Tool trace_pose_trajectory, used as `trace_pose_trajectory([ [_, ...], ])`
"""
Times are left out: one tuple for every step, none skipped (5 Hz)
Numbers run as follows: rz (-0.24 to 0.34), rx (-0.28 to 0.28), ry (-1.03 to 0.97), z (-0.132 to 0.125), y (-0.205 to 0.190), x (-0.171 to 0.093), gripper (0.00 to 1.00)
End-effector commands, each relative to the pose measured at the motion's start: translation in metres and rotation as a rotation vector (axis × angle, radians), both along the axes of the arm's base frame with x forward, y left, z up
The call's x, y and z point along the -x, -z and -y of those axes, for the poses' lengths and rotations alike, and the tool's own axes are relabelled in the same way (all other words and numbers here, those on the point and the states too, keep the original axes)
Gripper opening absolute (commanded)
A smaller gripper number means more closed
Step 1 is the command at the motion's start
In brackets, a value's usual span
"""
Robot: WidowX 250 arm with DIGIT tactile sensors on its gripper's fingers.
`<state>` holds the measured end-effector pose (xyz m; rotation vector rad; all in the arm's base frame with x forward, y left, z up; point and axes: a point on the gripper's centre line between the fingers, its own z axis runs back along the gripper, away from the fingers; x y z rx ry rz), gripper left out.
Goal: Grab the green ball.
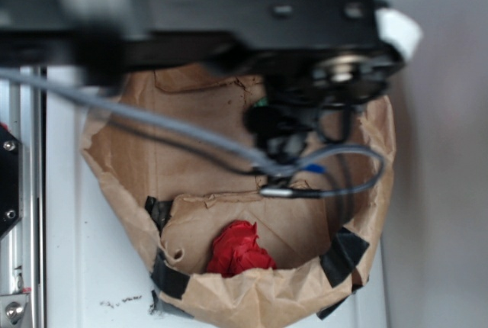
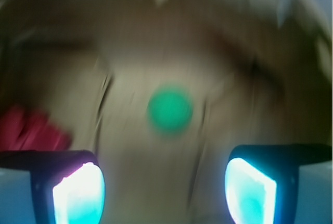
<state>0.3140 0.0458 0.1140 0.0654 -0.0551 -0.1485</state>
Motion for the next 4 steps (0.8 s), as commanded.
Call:
trace_pose_trajectory([
  [0.125, 0.001, 0.004, -0.009, -0.005, -0.064, 1.0],
  [0.219, 0.064, -0.03, -0.006, -0.001, -0.048, 1.0],
  [0.208, 0.023, -0.024, 0.002, 0.009, -0.033, 1.0],
  [0.188, 0.014, 0.018, 0.012, 0.01, -0.01, 1.0],
])
